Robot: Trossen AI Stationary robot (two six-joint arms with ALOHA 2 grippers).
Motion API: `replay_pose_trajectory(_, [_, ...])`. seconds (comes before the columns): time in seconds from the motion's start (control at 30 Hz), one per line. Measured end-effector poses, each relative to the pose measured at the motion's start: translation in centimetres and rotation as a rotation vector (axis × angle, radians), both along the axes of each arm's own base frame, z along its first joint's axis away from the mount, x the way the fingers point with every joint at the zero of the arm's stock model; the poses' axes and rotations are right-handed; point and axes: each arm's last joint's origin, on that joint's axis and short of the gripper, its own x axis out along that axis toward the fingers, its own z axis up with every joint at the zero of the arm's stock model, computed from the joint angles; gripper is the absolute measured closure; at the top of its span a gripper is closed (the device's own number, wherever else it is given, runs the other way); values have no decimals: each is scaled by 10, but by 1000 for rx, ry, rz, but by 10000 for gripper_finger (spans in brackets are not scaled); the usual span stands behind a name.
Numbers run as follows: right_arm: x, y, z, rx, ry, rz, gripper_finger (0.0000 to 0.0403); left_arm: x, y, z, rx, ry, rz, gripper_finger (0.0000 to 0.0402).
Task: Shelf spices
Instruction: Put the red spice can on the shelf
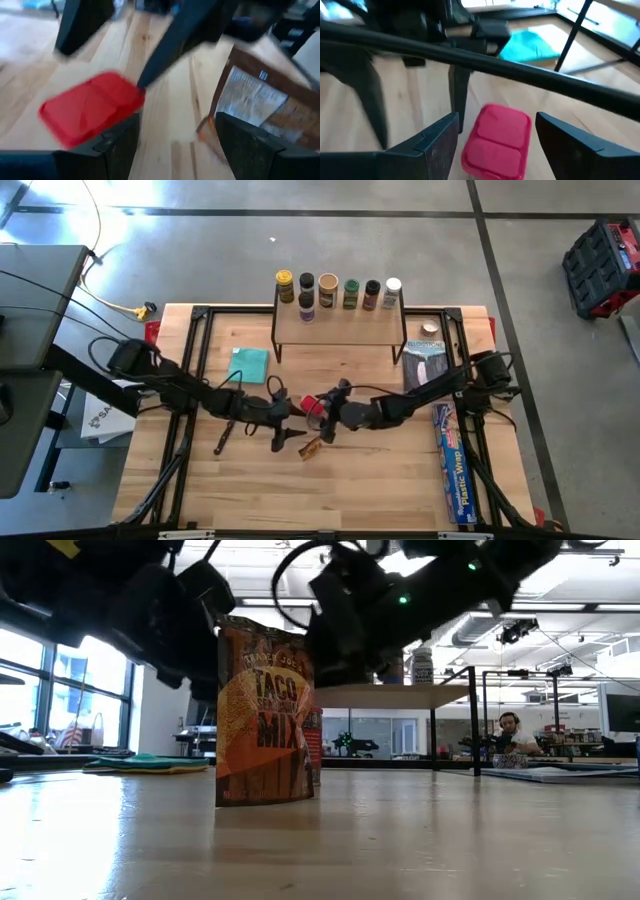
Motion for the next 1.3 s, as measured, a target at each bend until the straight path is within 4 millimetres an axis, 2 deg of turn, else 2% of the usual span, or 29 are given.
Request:
replay_pose_trajectory(0.2, [5, 0, 12, -26, 195, -74, 143, 11, 10, -8, -9, -29, -32, 145])
replay_pose_trajectory(0.37, [8, 1, 20, -38, 238, -69, 143, 25, 21, -16, -59, 7, -61, 145])
replay_pose_trajectory(0.5, [8, 1, 20, -16, 247, -36, 143, 28, 23, -10, -54, -7, -80, 145])
replay_pose_trajectory(0.7, [13, -13, 21, 28, 265, 68, 143, 16, 14, 11, -29, 16, -91, 145])
replay_pose_trajectory(1.0, [16, -48, 19, 72, 313, 158, 143, -19, 2, 41, 118, 108, 50, 145])
replay_pose_trajectory(1.13, [18, -51, 17, 61, 309, 185, 143, -26, -1, 46, 152, 109, 97, 145])
replay_pose_trajectory(1.3, [22, -51, 1, 70, 344, 185, 143, -27, -2, 46, 155, 108, 96, 145])
